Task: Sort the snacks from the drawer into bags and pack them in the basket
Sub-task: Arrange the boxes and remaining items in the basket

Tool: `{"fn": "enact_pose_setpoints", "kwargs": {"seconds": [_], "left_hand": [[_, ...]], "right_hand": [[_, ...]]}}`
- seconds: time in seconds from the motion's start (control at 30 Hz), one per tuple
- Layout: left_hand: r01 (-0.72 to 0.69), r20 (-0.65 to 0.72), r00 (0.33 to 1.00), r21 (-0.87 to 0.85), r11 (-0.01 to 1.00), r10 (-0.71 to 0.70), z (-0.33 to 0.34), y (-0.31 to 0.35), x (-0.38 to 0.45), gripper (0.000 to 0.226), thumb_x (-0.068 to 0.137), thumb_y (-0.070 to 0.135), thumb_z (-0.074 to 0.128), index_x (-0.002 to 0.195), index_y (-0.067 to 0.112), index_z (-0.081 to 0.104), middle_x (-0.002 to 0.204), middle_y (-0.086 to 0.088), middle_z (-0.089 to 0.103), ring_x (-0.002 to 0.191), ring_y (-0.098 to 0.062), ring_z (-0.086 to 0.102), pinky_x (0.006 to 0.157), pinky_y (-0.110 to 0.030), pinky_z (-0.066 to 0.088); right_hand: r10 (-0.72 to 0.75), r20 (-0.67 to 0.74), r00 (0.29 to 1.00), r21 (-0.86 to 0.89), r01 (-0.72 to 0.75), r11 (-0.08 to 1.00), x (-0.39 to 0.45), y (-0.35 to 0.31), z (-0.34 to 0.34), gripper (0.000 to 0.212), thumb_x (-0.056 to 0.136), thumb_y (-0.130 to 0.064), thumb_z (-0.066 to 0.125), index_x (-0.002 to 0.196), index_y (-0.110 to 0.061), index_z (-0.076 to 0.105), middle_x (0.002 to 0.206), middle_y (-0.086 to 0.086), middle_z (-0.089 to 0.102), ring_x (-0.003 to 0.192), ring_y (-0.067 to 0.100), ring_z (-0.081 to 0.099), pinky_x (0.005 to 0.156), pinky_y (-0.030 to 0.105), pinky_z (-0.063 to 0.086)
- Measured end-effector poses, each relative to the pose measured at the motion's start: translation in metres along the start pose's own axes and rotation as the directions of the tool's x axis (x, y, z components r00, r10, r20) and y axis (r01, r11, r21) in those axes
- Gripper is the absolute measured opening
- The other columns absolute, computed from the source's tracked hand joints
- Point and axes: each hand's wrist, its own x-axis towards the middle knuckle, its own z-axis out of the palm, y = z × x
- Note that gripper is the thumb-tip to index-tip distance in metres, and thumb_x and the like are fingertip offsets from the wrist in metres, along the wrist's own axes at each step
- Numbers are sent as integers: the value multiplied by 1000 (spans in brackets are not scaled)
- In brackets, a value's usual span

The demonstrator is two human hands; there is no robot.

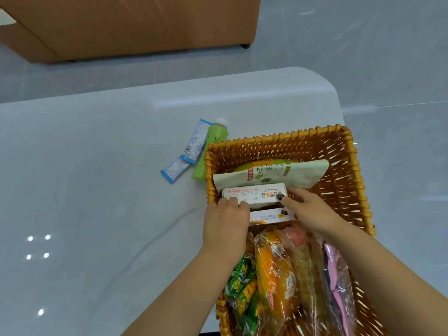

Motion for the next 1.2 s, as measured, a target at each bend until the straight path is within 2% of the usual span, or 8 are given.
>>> {"fn": "enact_pose_setpoints", "kwargs": {"seconds": [0.13, 0.3, 0.5, 0.63, 0.87, 1.0, 1.1, 1.2], "left_hand": [[-63, 59, 997, 115, 991, 56, 2, -5, 7, 27, 88, 9, 61, 113, 16, 59, 110, -6, 62, 96, -25, 61, 69, -31, 30], [-68, 68, 996, 121, 990, 60, 7, -9, 10, 40, 26, 12, 92, 55, 19, 66, 52, -1, 58, 40, -19, 53, 47, -23, 21], [-53, 53, 998, 170, 984, 45, 7, -9, 13, 23, 90, 9, 59, 112, 15, 63, 108, -7, 66, 94, -26, 64, 66, -30, 32], [-154, -49, 986, 125, 980, 161, 8, -13, 10, 35, 39, 14, 93, 63, 18, 68, 57, -2, 63, 47, -20, 58, 45, -23, 31], [-238, -280, 938, -100, 966, 202, 27, -28, 3, 33, 58, 22, 92, 86, 19, 75, 80, 2, 72, 65, -17, 67, 47, -26, 52], [-25, -277, 939, -644, 764, -203, -9, -40, 2, 13, 90, 26, 67, 97, 37, 69, 93, 21, 67, 85, 2, 63, 61, -11, 51], [31, -214, 812, -913, 406, -544, -26, -61, 20, 27, 94, 12, 60, 94, 38, 61, 94, 18, 67, 80, 3, 64, 60, -11, 50], [20, -196, 652, -961, 275, -732, -20, -93, 49, 24, 93, 3, 55, 102, 24, 63, 101, 15, 65, 86, 0, 66, 65, -14, 52]], "right_hand": [[-76, -8, 997, -20, 76, 997, 4, -3, -1, 26, 99, -16, 50, 121, -18, 66, 112, -2, 68, 97, 12, 65, 84, 31, 55], [-25, -25, 999, 184, 30, 982, 4, 0, -7, 24, 99, -14, 50, 110, -28, 67, 110, -6, 68, 100, 11, 65, 86, 38, 57], [172, -1, 985, 257, -166, 952, 5, -2, 0, 20, 100, -26, 48, 93, -17, 64, 91, 1, 68, 82, 15, 64, 82, 47, 56], [184, 5, 983, 230, -180, 956, 4, -4, 1, 20, 100, -26, 47, 94, -18, 64, 92, 0, 67, 82, 11, 61, 71, 31, 53], [-289, -261, 921, -289, 211, 934, -8, -17, -4, 19, 93, -16, 56, 107, -19, 68, 89, -13, 61, 77, -7, 54, 57, 5, 42], [-472, -274, 838, -269, 404, 874, -15, -41, 3, 19, 93, -12, 57, 107, -20, 67, 98, -13, 61, 87, -11, 55, 69, -1, 44], [-543, -263, 797, -306, 465, 831, -7, -60, 10, 20, 94, -12, 56, 110, -18, 66, 104, -9, 61, 92, -3, 58, 75, 5, 48], [-613, -278, 739, -365, 509, 779, 7, -89, 23, 22, 93, -11, 54, 110, -17, 67, 104, -7, 64, 96, 6, 57, 85, 18, 46]]}}
